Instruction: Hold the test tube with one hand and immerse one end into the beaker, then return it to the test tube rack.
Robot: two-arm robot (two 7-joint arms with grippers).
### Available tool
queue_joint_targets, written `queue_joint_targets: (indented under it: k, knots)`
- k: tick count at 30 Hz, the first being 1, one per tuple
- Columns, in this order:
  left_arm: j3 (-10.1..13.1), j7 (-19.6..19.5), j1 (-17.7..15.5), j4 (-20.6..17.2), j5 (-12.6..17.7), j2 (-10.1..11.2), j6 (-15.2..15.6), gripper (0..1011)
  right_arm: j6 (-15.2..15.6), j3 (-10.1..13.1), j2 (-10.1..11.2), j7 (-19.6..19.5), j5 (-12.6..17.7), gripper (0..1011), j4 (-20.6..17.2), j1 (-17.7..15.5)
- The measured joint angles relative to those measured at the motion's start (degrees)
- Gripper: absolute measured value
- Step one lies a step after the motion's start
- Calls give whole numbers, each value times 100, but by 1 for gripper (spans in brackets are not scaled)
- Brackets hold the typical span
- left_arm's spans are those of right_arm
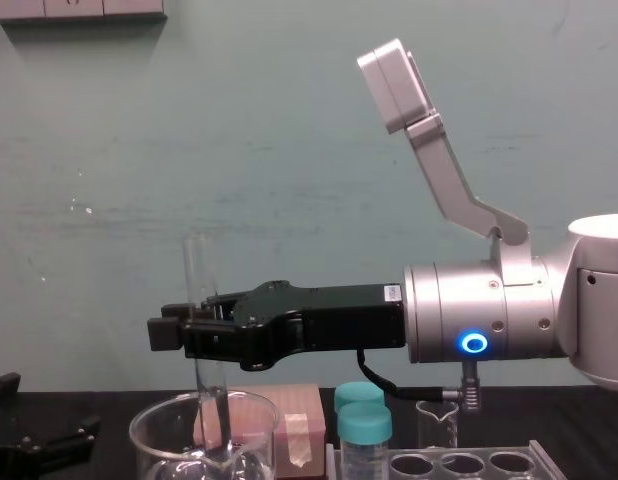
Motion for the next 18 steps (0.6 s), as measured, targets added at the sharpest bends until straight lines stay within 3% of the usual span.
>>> queue_joint_targets:
  k: [18]
  knots:
    - [0,0,0,0,0,0,0,1000,0,0,0,0,0,241,0,0]
